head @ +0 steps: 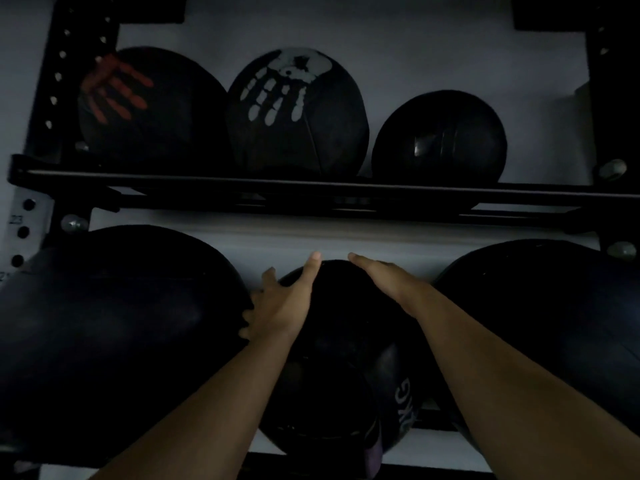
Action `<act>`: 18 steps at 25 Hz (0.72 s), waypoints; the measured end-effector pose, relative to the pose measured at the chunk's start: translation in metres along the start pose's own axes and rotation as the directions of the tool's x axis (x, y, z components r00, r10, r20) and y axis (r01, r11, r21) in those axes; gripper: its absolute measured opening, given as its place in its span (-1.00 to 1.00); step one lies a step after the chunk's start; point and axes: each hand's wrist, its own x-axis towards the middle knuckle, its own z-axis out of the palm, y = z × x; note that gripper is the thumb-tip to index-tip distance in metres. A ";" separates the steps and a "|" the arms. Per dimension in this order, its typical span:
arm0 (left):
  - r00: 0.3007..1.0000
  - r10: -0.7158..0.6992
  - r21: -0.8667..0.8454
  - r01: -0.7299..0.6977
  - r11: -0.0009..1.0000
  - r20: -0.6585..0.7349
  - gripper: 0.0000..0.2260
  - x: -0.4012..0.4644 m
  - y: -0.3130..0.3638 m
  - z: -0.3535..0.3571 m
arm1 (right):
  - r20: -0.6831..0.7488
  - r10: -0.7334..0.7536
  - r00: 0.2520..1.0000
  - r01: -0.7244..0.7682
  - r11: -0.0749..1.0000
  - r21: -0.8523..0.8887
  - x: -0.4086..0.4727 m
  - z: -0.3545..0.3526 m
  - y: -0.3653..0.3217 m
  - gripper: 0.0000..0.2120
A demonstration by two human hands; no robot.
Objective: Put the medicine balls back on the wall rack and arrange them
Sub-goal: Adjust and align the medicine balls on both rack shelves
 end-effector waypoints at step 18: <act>0.977 0.129 -0.182 -0.159 0.970 -0.169 -0.44 -0.030 -0.053 -0.002 | -0.018 -0.053 0.998 0.051 0.995 -0.086 -0.017 0.004 -0.009 -0.14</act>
